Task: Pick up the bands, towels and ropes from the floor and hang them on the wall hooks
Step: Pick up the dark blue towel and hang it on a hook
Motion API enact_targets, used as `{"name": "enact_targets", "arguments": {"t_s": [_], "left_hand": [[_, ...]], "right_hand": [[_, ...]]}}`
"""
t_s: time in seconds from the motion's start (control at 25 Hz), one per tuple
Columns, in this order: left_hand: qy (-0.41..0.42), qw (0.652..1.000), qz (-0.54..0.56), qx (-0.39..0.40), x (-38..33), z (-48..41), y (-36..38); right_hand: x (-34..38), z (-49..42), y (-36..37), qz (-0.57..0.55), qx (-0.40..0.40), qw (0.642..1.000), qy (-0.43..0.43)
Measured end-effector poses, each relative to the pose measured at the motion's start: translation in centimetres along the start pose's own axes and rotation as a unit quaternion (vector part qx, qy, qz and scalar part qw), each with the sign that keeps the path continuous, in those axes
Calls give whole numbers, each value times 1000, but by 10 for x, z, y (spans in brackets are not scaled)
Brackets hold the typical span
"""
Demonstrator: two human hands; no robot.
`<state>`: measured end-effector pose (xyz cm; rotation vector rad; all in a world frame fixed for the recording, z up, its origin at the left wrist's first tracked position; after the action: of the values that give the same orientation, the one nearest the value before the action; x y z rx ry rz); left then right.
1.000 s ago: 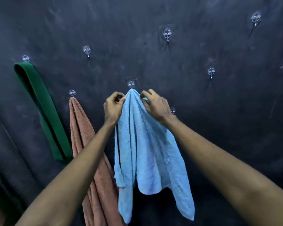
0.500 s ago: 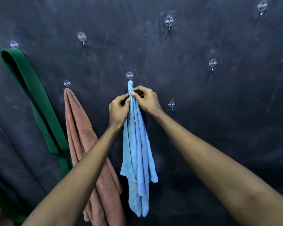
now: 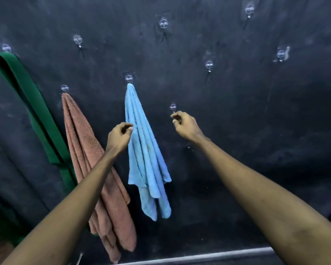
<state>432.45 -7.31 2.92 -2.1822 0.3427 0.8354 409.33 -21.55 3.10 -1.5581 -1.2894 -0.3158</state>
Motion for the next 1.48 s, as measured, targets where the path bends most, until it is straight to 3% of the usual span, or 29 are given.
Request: {"name": "enact_targets", "arguments": {"t_s": [0.2, 0.36, 0.56, 0.76, 1.0, 1.48], "left_hand": [[30, 990, 4, 139, -52, 61, 71], [111, 964, 19, 243, -116, 89, 161], [167, 911, 89, 366, -194, 145, 278], [212, 852, 129, 460, -266, 214, 355], [254, 806, 140, 516, -334, 272, 413], [274, 783, 127, 543, -474, 345, 535]], "right_hand": [[-80, 93, -91, 94, 7, 992, 88], [-139, 179, -208, 165, -50, 968, 185], [-191, 301, -335, 241, -123, 909, 317], [-205, 429, -413, 272, -194, 841, 426], [-211, 526, -464, 281, -227, 790, 495], [-296, 595, -596, 262, -234, 782, 515]]}}
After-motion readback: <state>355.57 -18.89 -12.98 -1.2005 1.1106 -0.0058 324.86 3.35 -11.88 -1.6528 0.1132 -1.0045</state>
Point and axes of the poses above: each hand's wrist, its own z-axis away from the middle knuckle, its own y-axis out of the palm, x = y × z, the point moved 10 cm from there along -z, towards the middle knuckle, and after that the axes turned 4 degrees about y, right-handed, at the moved point
